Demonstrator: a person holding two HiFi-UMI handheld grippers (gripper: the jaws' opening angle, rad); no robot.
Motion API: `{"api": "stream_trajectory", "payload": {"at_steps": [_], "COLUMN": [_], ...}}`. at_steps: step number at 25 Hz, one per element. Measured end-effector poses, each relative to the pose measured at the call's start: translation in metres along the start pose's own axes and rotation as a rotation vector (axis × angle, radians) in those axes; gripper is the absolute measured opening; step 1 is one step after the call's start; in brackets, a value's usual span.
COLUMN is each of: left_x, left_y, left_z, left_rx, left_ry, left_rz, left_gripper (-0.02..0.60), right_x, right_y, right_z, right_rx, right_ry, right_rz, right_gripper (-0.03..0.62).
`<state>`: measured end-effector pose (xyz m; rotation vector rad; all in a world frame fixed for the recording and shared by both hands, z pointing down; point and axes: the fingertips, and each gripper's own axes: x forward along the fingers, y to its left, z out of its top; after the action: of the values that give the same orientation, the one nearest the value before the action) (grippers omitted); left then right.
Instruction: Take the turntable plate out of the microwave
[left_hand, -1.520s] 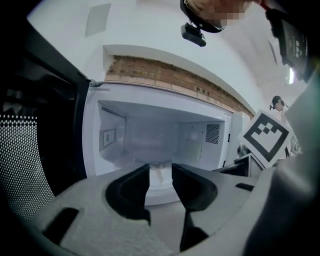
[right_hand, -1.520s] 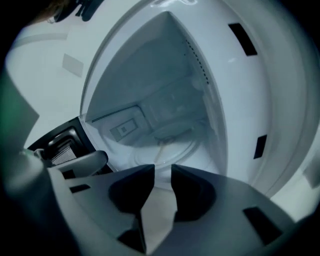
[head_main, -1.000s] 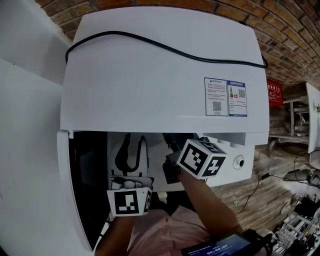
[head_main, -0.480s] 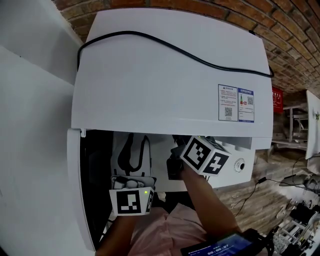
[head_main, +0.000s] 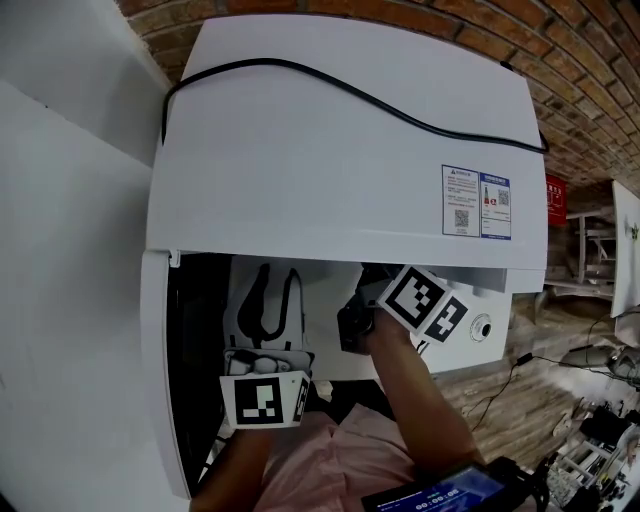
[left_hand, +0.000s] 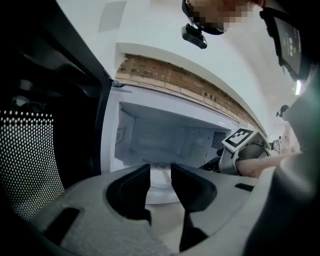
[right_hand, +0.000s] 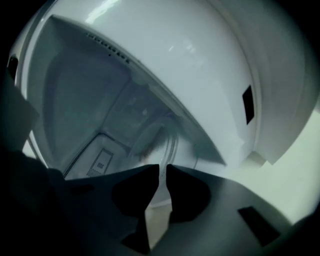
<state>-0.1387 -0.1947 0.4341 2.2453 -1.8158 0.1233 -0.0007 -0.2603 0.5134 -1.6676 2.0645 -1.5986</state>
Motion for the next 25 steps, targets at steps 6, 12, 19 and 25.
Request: {"api": "stream_trajectory", "payload": {"at_steps": [6,12,19,25], "left_x": [-0.003,-0.005,-0.006,-0.009], "left_y": [0.001,-0.001,-0.004,0.000], "left_z": [0.002,0.003,0.003,0.004], "left_rx": [0.006,0.011,0.013,0.010], "left_ry": [-0.001,-0.001,-0.001,-0.002], "left_rz": [0.003,0.005,0.009,0.022], "left_gripper": [0.137,0.137,0.137,0.137], "right_x": [-0.007,-0.013,-0.014,-0.006], "right_y": [0.006,0.009,0.011,0.014], "right_z": [-0.020,-0.037,-0.053,-0.051], "right_rx": [0.051,0.083,0.160,0.303], "right_ry": [0.011,0.042,0.096,0.111], "right_rz": [0.052,0.084,0.155,0.191], "right_gripper": [0.029,0.020,0.034,0.164]}}
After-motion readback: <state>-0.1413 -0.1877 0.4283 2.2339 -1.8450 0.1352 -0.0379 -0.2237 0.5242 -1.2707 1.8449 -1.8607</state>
